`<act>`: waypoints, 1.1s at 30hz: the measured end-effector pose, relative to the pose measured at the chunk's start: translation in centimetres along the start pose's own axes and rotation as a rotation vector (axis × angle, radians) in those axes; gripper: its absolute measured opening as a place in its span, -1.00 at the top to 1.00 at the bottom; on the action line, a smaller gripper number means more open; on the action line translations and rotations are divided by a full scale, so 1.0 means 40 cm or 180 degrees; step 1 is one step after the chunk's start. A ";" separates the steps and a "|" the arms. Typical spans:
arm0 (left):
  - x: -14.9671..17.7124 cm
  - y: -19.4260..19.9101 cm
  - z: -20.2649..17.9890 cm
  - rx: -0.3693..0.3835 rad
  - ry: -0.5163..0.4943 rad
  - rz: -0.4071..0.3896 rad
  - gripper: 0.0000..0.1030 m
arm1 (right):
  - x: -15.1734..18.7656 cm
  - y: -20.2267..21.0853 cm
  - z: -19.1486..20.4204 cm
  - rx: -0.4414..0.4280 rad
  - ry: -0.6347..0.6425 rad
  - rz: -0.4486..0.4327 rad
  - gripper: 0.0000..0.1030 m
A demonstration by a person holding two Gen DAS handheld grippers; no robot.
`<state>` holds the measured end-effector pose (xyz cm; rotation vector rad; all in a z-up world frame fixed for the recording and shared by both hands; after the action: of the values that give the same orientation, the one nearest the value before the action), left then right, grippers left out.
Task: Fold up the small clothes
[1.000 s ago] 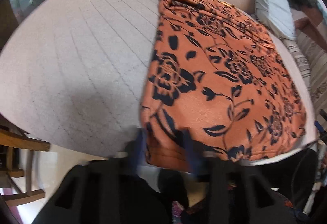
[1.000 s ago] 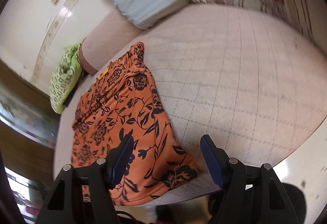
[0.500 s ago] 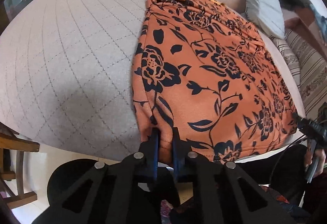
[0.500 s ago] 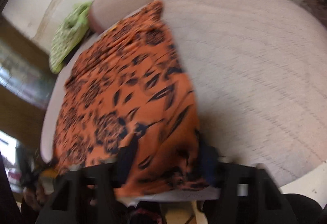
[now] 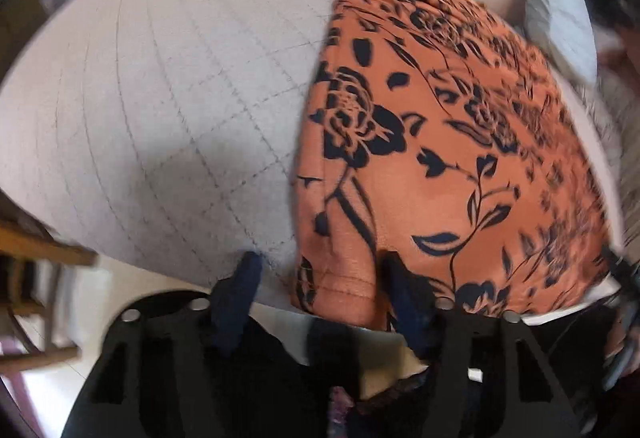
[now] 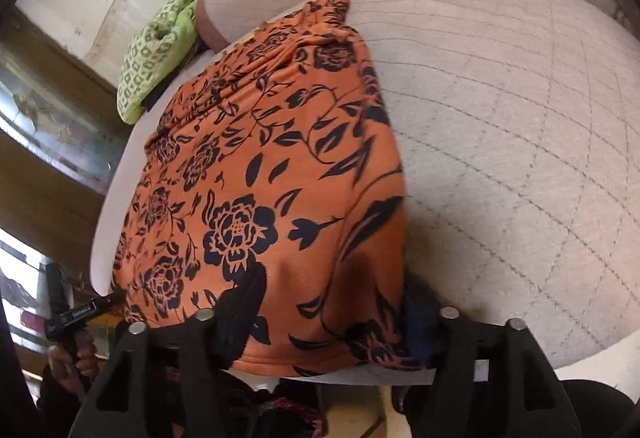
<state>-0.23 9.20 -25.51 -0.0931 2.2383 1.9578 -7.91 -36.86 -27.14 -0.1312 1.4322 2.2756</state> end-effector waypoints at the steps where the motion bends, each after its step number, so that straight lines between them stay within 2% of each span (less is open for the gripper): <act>1: 0.003 0.004 -0.009 0.0009 -0.0069 -0.0031 0.12 | 0.001 -0.003 0.011 0.0072 0.0067 -0.0008 -0.29; 2: 0.005 0.010 -0.016 0.0069 -0.0117 -0.0052 0.39 | 0.003 -0.005 0.021 0.0135 0.0144 -0.0016 -0.27; 3: 0.004 0.012 -0.020 0.0102 -0.0135 -0.0061 0.61 | 0.007 -0.007 0.034 0.0232 0.0226 -0.0026 -0.15; 4: 0.003 0.015 -0.022 0.0149 -0.0153 -0.0061 0.69 | 0.008 -0.008 0.038 0.0298 0.0258 -0.0027 -0.02; 6: -0.002 0.019 -0.030 0.0200 -0.0180 -0.0064 0.81 | 0.007 -0.006 0.039 0.0340 0.0248 -0.0022 0.64; 7: -0.004 0.023 -0.033 0.0239 -0.0189 -0.0077 0.82 | 0.004 0.003 0.033 0.0259 0.0173 -0.0032 0.73; 11: -0.028 0.086 -0.050 0.0526 -0.0289 -0.0305 0.82 | -0.005 0.061 0.020 -0.0114 -0.0001 -0.0137 0.75; 15: -0.058 0.163 -0.062 0.0711 -0.0340 -0.0478 0.82 | -0.027 0.132 0.000 -0.0662 -0.0247 -0.0247 0.77; 19: -0.082 0.221 -0.051 0.0847 -0.0318 -0.0609 0.82 | -0.044 0.181 -0.001 -0.1072 -0.0373 -0.0373 0.82; 20: -0.088 0.223 -0.055 0.0838 -0.0315 -0.0626 0.82 | -0.047 0.182 0.000 -0.1054 -0.0369 -0.0358 0.82; 22: -0.088 0.216 -0.059 0.0761 -0.0324 -0.0594 0.82 | -0.050 0.163 0.004 -0.0836 -0.0318 -0.0240 0.82; 26: -0.058 0.148 -0.060 0.0583 -0.0302 -0.0366 0.82 | -0.050 0.095 -0.025 -0.0504 -0.0495 0.0099 0.75; 31: -0.027 0.081 -0.054 0.0416 -0.0282 -0.0197 0.82 | -0.046 0.114 -0.083 -0.0317 -0.0702 -0.0022 0.73; 33: -0.024 0.067 -0.047 0.0375 -0.0229 -0.0163 0.81 | -0.041 0.120 -0.104 -0.0259 -0.0714 -0.0012 0.60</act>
<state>0.13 7.66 -22.50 -0.0637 2.2757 1.7706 -9.08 -42.76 -24.51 0.0939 1.2246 2.2643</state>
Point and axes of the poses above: each gripper's, at about its wrist camera, not at the fingertips, and y roughly against the way its jaws point, z to its left, x to its underside, the point moved 1 cm from there along -y, roughly the way its jaws point, and after that the axes turned 10 degrees about z, right-handed, at the moved point
